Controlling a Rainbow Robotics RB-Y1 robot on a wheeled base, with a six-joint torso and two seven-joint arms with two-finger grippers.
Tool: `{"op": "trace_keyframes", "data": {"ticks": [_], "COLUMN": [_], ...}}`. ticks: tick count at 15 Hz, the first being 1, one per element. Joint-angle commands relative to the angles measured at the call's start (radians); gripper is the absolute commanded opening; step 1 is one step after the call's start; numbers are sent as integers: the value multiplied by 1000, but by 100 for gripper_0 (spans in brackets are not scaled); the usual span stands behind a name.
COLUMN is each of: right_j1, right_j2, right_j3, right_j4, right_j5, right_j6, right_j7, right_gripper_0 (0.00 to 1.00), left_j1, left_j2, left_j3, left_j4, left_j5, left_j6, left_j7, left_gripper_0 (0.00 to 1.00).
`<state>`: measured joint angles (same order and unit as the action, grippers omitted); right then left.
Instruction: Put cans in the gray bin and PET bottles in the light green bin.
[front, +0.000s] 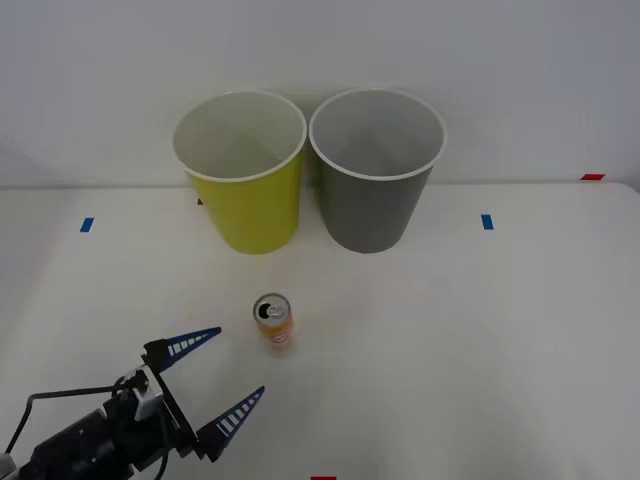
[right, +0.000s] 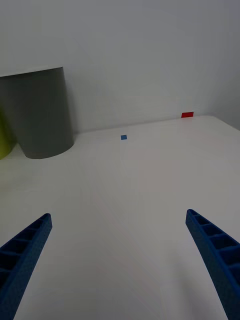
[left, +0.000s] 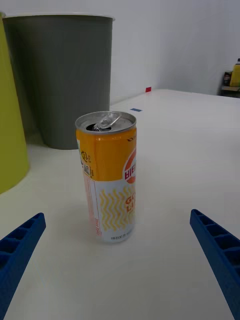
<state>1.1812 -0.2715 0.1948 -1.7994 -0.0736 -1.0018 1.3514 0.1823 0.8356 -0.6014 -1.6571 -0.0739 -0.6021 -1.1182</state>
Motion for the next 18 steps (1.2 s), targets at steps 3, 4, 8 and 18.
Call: {"op": "trace_keyframes", "data": {"ticks": [3, 4, 8, 18], "right_j1": [0, 0, 0, 0], "right_j2": [0, 0, 0, 0], "right_j3": [0, 0, 0, 0], "right_j4": [0, 0, 0, 0], "right_j5": [0, 0, 0, 0], "right_j6": [0, 0, 0, 0], "right_j7": [0, 0, 0, 0], "right_gripper_0": [93, 93, 93, 93], "left_j1": [-30, -41, -70, -133], "left_j2": [-50, -61, -92, -131], "left_j3": [0, 0, 0, -35], "left_j4": [0, 0, 0, 0], "left_j5": [20, 20, -4, -18], "left_j6": [21, 41, 93, 169], "left_j7": [0, -2, 0, 1], "left_gripper_0": [100, 100, 100, 100]}}
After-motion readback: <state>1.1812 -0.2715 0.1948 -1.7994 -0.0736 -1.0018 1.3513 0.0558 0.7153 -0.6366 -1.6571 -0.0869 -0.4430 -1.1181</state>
